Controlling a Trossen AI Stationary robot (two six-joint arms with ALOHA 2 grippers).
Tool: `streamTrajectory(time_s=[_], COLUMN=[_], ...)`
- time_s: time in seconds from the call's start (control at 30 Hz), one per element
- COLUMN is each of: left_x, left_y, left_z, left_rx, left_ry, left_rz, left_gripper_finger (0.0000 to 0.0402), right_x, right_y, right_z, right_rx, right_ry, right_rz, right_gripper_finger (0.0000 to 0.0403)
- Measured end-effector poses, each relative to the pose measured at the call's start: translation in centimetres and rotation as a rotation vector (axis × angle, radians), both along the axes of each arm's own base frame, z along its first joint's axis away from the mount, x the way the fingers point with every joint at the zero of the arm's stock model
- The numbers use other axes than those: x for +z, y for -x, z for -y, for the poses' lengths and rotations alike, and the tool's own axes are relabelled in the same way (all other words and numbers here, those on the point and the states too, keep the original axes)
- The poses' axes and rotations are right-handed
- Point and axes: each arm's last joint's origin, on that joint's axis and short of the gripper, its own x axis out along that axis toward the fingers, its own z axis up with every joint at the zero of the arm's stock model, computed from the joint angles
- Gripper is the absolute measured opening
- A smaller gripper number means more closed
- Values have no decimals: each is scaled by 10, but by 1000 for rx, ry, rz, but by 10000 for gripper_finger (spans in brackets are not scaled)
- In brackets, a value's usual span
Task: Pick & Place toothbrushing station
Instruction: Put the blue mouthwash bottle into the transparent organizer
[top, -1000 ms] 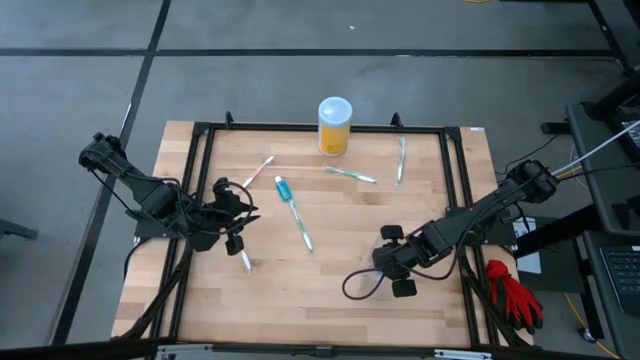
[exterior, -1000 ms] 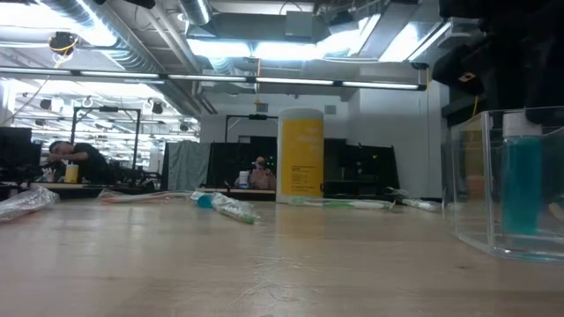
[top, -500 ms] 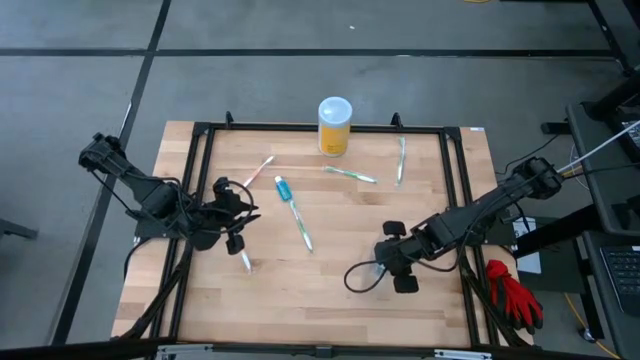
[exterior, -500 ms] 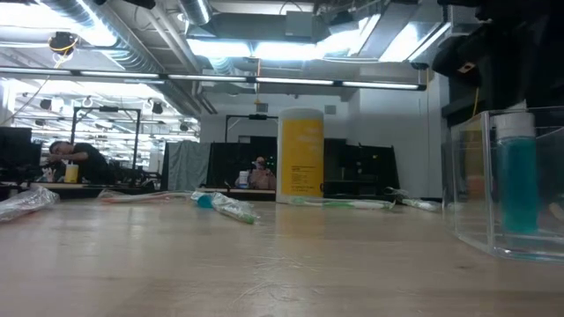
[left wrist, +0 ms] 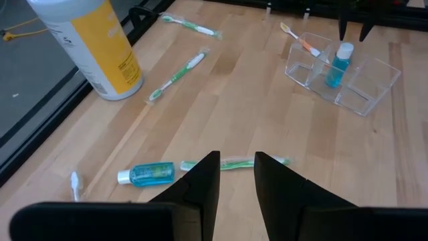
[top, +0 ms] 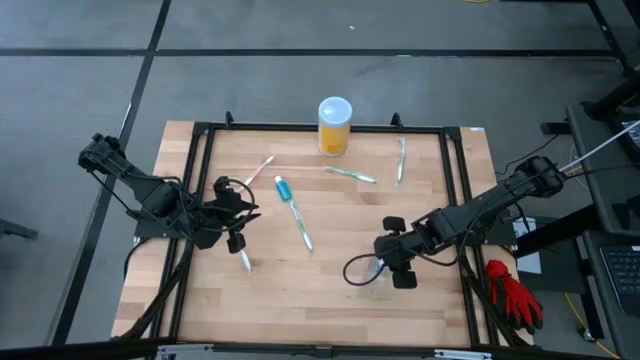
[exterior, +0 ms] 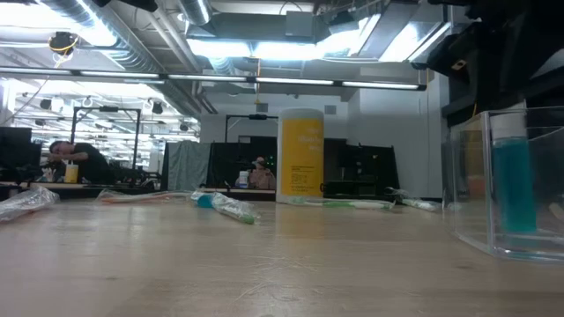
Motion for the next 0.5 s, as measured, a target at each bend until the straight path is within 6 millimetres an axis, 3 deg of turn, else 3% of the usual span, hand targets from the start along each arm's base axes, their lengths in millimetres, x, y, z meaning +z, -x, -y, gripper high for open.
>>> streamTrajectory(time_s=[0.3, 0.5], left_x=[1, 17], left_y=[-1, -8], left_z=[0, -2], left_rx=[8, 30], left_ry=[-1, -38], left_rz=[16, 172], left_gripper_finger=[90, 90], right_x=[7, 48], right_y=[-9, -16], right_z=[8, 28], right_rx=[-40, -80], right_ry=[-18, 33], right_rz=[76, 261], right_gripper_finger=[137, 137])
